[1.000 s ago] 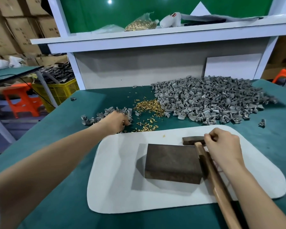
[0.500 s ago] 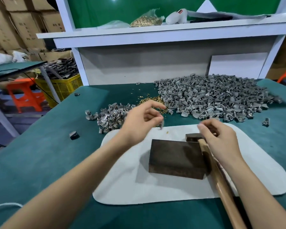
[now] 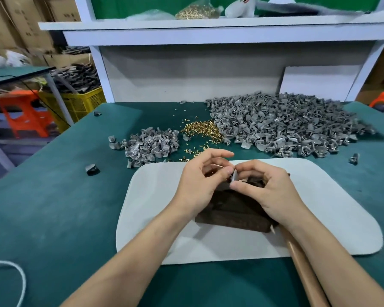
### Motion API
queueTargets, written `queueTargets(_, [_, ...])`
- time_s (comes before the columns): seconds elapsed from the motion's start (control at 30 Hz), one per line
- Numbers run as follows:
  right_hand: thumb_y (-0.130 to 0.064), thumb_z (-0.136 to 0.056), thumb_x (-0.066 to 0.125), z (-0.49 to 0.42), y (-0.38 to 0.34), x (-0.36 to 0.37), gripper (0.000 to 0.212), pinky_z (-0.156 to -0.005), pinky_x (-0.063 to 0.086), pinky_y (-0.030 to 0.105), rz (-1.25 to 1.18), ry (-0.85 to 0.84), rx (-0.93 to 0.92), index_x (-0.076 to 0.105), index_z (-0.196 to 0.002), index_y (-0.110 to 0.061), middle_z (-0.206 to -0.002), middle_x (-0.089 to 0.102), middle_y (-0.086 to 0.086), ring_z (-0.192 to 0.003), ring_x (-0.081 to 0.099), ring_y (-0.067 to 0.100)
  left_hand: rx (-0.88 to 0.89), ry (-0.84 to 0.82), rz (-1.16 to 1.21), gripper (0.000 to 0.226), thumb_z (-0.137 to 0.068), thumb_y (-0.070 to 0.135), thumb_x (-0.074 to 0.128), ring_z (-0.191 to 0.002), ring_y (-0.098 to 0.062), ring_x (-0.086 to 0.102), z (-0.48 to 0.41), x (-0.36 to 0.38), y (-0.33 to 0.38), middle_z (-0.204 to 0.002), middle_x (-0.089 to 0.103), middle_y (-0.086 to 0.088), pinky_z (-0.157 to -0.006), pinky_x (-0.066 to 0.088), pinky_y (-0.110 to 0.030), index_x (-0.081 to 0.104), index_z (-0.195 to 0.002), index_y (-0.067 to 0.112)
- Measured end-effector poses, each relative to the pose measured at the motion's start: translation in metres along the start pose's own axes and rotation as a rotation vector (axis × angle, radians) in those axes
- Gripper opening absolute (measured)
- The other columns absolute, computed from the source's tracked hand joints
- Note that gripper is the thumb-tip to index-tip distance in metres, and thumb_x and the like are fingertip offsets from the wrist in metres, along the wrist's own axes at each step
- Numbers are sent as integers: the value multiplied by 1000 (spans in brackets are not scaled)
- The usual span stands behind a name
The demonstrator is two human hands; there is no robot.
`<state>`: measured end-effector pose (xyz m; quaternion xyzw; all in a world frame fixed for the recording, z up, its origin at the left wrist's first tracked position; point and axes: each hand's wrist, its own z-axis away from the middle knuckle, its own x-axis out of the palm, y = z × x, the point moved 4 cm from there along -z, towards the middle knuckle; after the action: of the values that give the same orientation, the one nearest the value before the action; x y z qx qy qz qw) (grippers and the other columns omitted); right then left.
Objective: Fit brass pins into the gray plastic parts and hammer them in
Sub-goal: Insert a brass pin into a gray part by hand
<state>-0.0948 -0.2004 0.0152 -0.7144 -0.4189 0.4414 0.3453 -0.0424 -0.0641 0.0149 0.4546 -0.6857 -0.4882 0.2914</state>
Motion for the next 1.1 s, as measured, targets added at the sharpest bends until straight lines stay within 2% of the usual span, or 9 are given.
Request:
queueTargets(0.17, [3,-72,76,-2,9,0,28,-82,45,11,-104,-81,65,62,-87,-16,-88,72,-15,-94,65,-1,-25,170,62,19,-78,0,73,-73,-6,64,1,-9,-6,-88,67,5,-72,52,-19,63,-82,16])
queueTargets(0.27, [1,-72,76,-2,12,2,28,-96,33,7,26,-143,77,61,-82,-20,-94,71,-17,-120,46,-12,-64,161,64,19,-76,2,75,-68,-9,66,2,-10,-12,-82,69,9,-69,51,-18,63,-70,15])
queueTargets(0.33, [-3,-73,76,-2,11,2,25,-101,28,11,116,-164,76,62,-80,-22,-106,67,-18,-126,41,-7,-74,152,45,18,-76,3,75,-72,-9,67,2,-10,-14,-80,70,10,-72,52,-18,67,-72,18])
queueTargets(0.43, [-4,-73,74,-2,12,0,24,-112,23,29,197,-191,87,63,-81,-24,-127,56,-14,-134,34,5,-63,157,38,18,-78,1,73,-82,-12,69,1,-11,-15,-86,72,1,-77,53,-19,69,-80,18])
queueTargets(0.53, [-4,-76,73,-2,10,-1,26,-113,25,37,188,-174,77,64,-85,-27,-130,53,-14,-133,37,8,-18,127,13,21,-79,-3,71,-84,-11,69,1,-11,-13,-91,69,-1,-77,53,-20,69,-81,18])
queueTargets(0.63, [-2,-80,70,-1,5,-4,29,-110,32,42,115,-86,0,65,-93,-27,-124,60,-10,-129,44,12,60,86,-29,19,-79,-7,69,-83,-11,68,3,-9,-9,-97,64,1,-79,51,-18,70,-81,12])
queueTargets(0.77, [-2,-81,69,-1,0,-7,32,-93,44,34,178,54,-135,65,-90,-32,-99,68,-8,-107,58,21,125,42,-88,12,-78,-4,71,-84,-5,65,5,-7,-5,-106,61,-2,-78,52,-17,67,-80,8])
queueTargets(0.9, [-11,-79,72,1,-2,-5,27,-82,44,22,201,64,-172,66,-86,-36,-89,66,-14,-96,57,18,154,20,-111,18,-79,-5,69,-92,-12,64,6,-5,-3,-110,61,-4,-79,54,-20,60,-78,10])
queueTargets(1.1, [-14,-76,75,-1,-4,-4,19,-84,45,28,194,62,-183,68,-80,-31,-91,66,-12,-97,58,20,163,-9,-147,18,-81,-6,66,-89,-11,64,7,-3,-1,-111,61,-3,-83,52,-18,60,-85,10])
